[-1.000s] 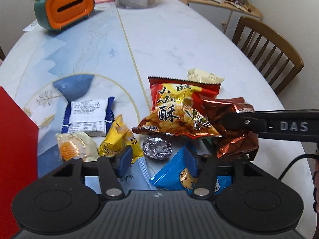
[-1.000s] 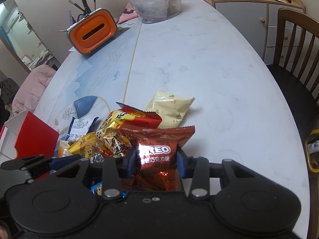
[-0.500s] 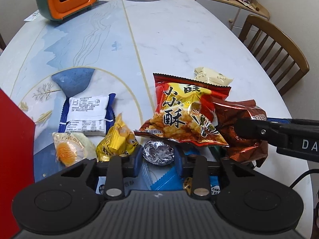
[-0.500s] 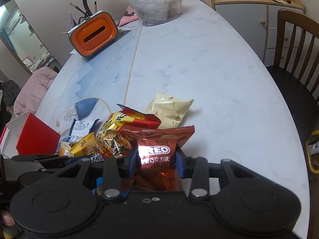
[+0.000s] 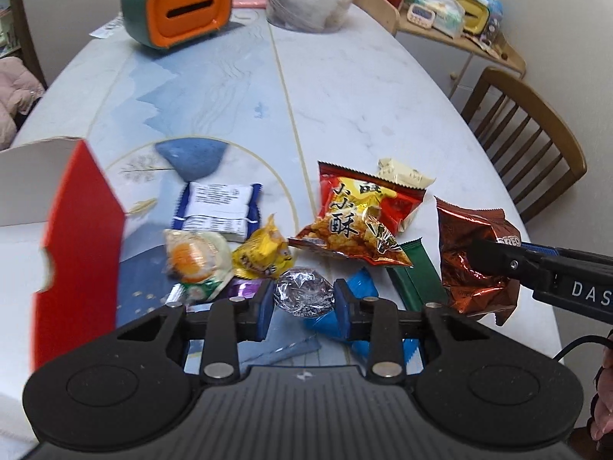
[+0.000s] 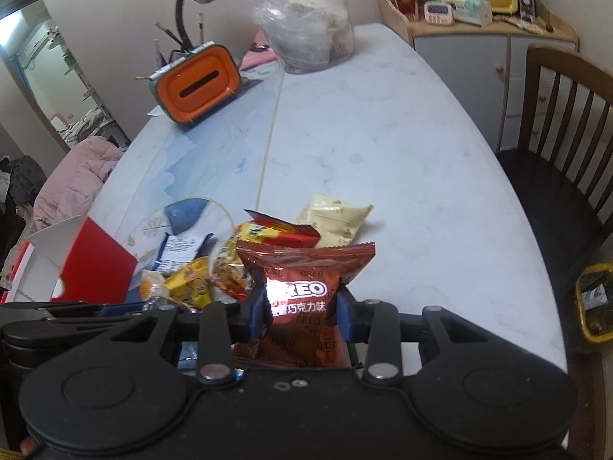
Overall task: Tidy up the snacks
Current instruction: 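Carry the Oreo packet and foil chocolate with both tools over the box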
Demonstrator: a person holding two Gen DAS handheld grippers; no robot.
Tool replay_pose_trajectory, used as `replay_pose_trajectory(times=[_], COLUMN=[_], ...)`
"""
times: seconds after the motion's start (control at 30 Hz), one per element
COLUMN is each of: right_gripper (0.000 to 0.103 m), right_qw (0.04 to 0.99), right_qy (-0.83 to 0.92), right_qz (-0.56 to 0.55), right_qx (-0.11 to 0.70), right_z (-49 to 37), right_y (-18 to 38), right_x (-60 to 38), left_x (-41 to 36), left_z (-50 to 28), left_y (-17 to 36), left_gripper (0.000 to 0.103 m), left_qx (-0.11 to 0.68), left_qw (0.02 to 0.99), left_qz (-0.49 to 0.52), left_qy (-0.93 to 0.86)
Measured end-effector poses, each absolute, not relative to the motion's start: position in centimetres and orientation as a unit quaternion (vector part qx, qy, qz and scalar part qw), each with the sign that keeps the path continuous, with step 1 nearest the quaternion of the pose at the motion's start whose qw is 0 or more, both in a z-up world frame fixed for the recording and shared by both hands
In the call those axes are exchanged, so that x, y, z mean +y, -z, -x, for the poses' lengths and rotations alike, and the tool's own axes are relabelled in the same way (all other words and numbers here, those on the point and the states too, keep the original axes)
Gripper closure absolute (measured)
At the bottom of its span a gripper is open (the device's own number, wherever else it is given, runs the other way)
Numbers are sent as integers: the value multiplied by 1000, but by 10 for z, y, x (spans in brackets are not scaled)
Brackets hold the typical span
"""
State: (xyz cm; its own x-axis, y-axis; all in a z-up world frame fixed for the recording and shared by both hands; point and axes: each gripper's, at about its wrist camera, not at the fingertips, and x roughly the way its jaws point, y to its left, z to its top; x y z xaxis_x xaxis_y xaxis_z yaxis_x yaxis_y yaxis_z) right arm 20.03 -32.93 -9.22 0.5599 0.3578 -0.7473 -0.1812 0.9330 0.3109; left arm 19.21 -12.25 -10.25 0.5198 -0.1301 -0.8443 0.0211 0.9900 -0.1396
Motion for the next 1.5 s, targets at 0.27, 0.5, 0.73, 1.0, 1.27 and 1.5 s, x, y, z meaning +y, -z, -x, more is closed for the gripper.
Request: replay_pose_trajectory(times=[0.27,0.5,0.73,1.0,1.27,1.5], right_gripper=[67,67,67,67,67,67], right_qw=[887,888,880,874,865,855], right_qy=[-171,-201,-235,-270,-299,-299], right_qz=[-78,-57,-46,-11,12,33], right_qx=[422,409,409,403,403,421], right_z=[-172,-150,-138,-135,-135,-146], right_y=[52,26,11,3,6,23], right_x=[-299,-251,-193,-119,-55,-9], left_x=[-88,-47,8,73,132,176], left_z=[-159,-134,-114,-99,-95,-104], left_y=[63,41,27,18,21,35], left_gripper=[71,71,71,70,70,70], left_qx=[461,443,428,418,419,435], left_qw=[883,892,899,902,900,891], left_qz=[73,83,92,103,109,109], left_qy=[42,35,11,-23,-50,-70])
